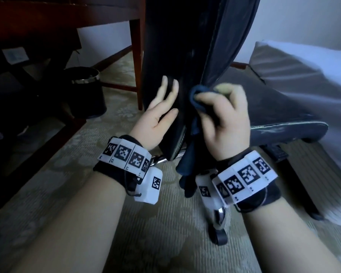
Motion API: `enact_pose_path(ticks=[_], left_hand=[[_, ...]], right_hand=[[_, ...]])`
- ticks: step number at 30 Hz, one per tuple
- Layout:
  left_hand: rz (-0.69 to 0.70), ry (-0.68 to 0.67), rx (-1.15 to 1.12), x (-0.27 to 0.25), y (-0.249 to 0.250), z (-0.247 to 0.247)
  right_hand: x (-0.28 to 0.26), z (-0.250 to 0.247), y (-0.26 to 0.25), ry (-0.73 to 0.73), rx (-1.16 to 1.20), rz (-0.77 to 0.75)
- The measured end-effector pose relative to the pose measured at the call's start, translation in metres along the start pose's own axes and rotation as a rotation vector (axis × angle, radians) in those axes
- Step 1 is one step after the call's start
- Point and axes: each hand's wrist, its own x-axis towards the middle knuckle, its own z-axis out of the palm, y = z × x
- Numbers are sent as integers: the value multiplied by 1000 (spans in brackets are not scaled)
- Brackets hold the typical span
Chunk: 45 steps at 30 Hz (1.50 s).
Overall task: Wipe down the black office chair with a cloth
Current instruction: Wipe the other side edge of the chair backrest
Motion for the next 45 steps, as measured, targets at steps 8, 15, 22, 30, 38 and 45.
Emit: enact_pose_path(ticks=[8,15,22,30,38,45], left_hand=[[12,15,49,-2,-4,0],[8,-32,44,-9,-7,-5],[-64,-97,-84,-12,-14,-3],[-181,-25,50,-16,-25,-5],[-162,-43,8,-16,-34,-7],[-155,-46,16,-17,-36,-8]], right_hand=[[-61,28,15,-217,22,-19],[-27,7,3,-26,8,-43],[-53,32,15,-109,18,-54],[-69,40,20,-384,-101,-106],[-68,49,16,-310,-95,-102],[-110,60,20,-684,-132,114]])
